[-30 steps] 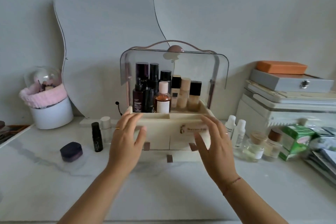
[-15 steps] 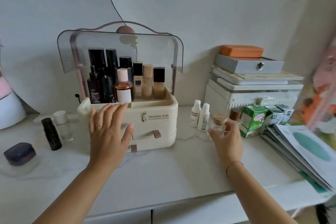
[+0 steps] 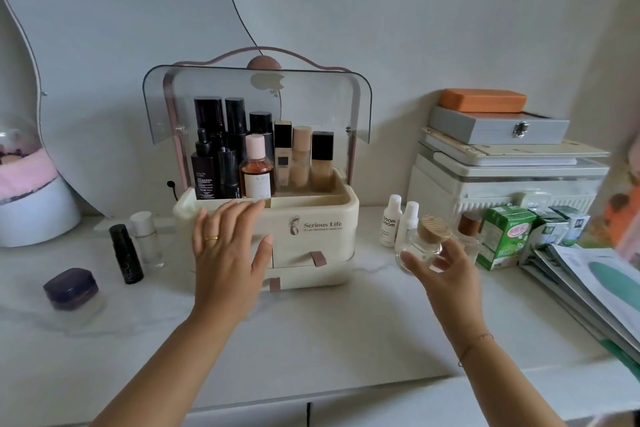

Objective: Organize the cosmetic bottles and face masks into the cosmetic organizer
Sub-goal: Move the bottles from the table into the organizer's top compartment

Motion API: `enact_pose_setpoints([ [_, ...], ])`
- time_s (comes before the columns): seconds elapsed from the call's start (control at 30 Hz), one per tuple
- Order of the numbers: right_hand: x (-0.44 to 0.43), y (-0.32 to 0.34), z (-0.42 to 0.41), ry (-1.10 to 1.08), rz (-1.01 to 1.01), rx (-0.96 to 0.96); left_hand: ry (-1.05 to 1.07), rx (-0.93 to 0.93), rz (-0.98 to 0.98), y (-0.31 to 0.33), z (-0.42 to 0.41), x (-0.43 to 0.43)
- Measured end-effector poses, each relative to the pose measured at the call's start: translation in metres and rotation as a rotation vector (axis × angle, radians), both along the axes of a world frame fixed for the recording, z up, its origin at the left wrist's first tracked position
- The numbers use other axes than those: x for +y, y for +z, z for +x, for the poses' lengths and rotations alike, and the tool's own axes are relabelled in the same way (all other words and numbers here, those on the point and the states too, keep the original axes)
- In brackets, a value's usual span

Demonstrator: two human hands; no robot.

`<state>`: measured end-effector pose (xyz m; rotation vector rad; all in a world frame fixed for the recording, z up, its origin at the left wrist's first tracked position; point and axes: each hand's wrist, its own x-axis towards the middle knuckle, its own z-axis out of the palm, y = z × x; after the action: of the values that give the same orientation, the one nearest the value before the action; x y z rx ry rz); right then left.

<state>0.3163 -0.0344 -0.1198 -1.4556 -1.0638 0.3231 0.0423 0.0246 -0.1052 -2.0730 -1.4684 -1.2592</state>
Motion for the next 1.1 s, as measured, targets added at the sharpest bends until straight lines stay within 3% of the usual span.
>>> enact_pose_setpoints([
  [0.27,0.01,0.082,-0.072,0.304,0.247,-0.036,-0.028,0.006,-0.018,0.001,-0.002,0.0],
  [0.43,0.068,0.11,-0.109,0.335,0.103,-0.222,-0.052,0.016,-0.056,0.002,-0.003,-0.004],
  [0.6,0.114,0.107,-0.116,0.206,-0.123,-0.379,-0.071,0.036,-0.077,0.002,-0.008,-0.003],
  [0.9,0.122,0.109,-0.117,0.152,-0.348,-0.557,-0.073,0.037,-0.086,0.0,-0.008,-0.001],
  [1.0,0.107,0.109,-0.116,0.145,-0.279,-0.524,-0.062,0.044,-0.08,-0.001,-0.009,-0.001],
  [1.1,0.07,0.087,-0.101,0.077,0.017,-0.379,-0.057,0.044,-0.053,0.0,-0.009,0.0],
])
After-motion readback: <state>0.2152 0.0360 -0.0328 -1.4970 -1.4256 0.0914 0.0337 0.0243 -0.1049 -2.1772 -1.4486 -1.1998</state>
